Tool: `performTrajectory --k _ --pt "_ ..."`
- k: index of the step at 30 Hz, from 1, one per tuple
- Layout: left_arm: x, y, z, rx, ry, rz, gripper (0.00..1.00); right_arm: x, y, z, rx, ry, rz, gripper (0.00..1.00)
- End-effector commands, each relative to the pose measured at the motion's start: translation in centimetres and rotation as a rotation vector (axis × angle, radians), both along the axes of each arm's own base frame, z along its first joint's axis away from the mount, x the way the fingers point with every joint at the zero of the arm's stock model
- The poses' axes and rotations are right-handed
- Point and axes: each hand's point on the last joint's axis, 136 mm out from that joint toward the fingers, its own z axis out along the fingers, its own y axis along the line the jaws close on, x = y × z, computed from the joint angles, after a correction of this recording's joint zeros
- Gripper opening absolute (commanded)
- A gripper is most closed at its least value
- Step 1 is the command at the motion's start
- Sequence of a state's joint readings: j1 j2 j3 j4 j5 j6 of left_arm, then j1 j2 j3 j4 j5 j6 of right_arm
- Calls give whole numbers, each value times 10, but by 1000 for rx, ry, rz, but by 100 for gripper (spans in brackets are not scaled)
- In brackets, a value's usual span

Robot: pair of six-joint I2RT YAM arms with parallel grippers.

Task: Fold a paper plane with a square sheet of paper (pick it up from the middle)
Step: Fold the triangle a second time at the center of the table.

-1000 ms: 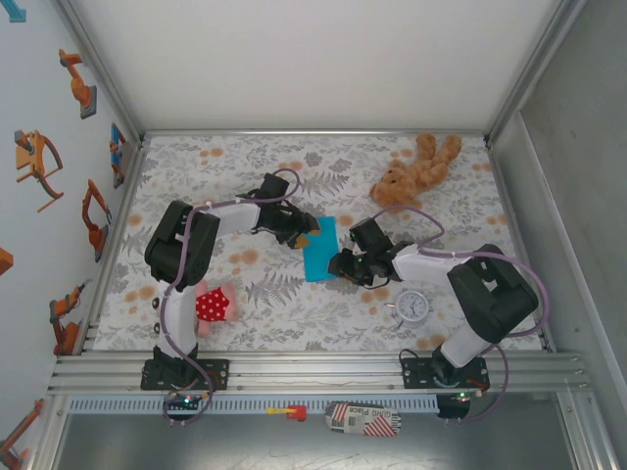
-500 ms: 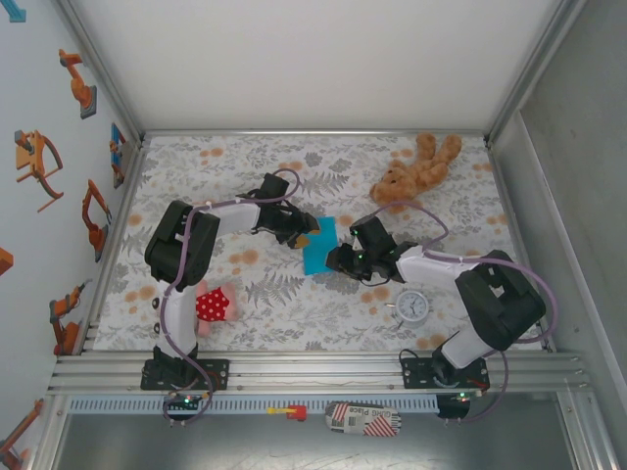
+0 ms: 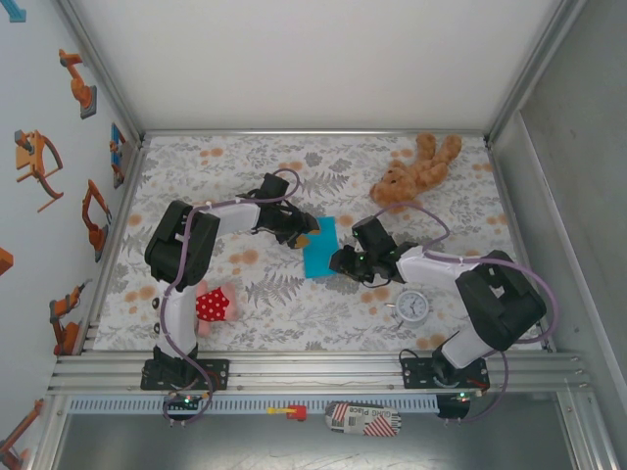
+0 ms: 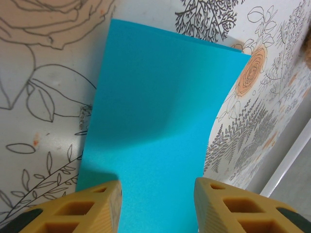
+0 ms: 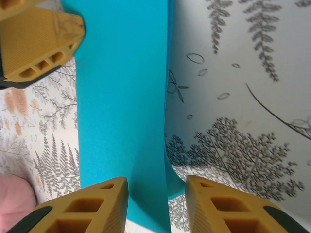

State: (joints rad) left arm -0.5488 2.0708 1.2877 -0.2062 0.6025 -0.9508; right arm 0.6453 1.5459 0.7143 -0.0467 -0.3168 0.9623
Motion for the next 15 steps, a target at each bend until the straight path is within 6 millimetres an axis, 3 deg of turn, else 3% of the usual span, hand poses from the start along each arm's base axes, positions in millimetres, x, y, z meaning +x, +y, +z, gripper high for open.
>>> performTrajectory --k 1,15 --pt "-33 38 -68 202 157 22 44 -8 -7 1 -23 27 -26 35" --pt "-33 38 -68 200 156 23 44 -12 1 -6 23 85 -35 31"
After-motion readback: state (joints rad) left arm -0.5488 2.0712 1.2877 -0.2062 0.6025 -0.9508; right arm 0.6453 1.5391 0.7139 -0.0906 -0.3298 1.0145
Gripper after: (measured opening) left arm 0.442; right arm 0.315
